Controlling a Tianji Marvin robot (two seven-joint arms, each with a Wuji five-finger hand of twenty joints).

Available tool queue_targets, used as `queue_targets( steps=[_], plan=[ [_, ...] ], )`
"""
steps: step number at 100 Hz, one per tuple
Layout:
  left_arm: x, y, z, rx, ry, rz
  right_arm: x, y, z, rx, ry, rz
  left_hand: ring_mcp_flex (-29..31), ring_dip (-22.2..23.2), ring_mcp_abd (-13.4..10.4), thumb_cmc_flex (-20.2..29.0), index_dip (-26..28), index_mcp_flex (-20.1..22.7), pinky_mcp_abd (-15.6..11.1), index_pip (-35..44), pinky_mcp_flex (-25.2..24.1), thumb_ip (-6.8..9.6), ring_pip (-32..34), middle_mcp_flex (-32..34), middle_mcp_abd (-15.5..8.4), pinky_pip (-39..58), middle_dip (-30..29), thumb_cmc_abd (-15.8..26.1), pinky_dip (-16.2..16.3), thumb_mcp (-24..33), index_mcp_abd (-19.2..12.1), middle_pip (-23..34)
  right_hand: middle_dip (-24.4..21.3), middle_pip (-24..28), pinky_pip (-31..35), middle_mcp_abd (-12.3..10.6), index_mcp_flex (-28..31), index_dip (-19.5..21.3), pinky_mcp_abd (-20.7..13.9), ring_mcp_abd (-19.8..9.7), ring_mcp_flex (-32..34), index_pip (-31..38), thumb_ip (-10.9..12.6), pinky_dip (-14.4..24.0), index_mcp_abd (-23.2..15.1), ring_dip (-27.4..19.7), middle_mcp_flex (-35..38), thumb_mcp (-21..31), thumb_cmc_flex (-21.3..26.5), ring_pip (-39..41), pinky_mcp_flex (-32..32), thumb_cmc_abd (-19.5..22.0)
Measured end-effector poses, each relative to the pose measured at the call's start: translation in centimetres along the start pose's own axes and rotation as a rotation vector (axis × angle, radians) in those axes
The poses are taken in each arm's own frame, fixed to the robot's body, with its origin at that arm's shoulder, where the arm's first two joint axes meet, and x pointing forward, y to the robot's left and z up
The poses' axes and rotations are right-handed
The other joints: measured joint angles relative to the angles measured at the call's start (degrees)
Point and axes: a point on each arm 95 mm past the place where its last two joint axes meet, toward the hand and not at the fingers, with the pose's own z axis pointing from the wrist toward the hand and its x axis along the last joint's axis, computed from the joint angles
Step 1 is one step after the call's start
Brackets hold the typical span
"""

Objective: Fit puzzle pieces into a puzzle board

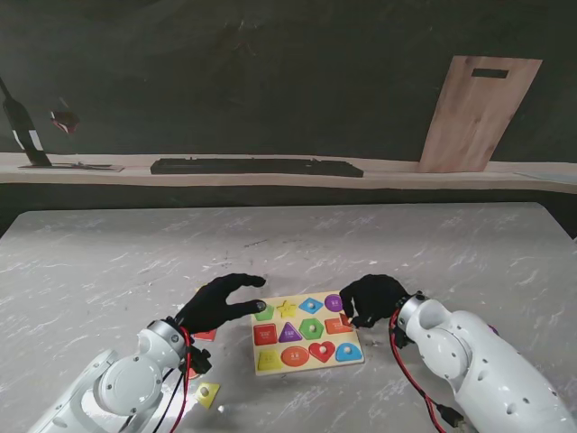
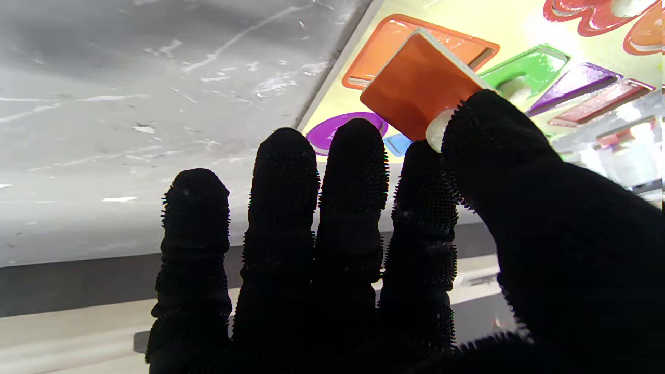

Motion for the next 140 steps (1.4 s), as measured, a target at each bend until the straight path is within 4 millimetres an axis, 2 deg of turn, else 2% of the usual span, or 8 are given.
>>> queue_targets(
  steps=[53,140],
  plan=[
    [0.0,-0.1,0.0,0.002,0.002,0.001,0.2,-0.5,2.3,0.035,-0.002,0.015,0.00,0.00,0.00,0.00,0.00,0.00,0.00,0.00,0.00,0.00,0.00,0.00,0.00,0.01,0.00,0.00,0.00,0.00,0.00,0.00,0.26,0.06,0.01,0.01,0.00,0.60,0.01,0.09,-0.02,0.00,0.07,0.00,0.00,0.00,-0.03,-0.04,0.00,0.01,-0.11,0.26],
    [0.0,-0.1,-0.1,0.005,0.006,0.002,0.2,-1.4,2.9,0.085,-0.008,-0.003,0.00,0.00,0.00,0.00,0.00,0.00,0.00,0.00,0.00,0.00,0.00,0.00,0.00,0.01,0.00,0.00,0.00,0.00,0.00,0.00,0.54,0.80,0.02,0.03,-1.09,1.38,0.01,0.21,-1.27,0.00,0.10,-0.01,-0.30,0.00,-0.74,-0.74,0.00,0.02,-1.41,1.81]
  ],
)
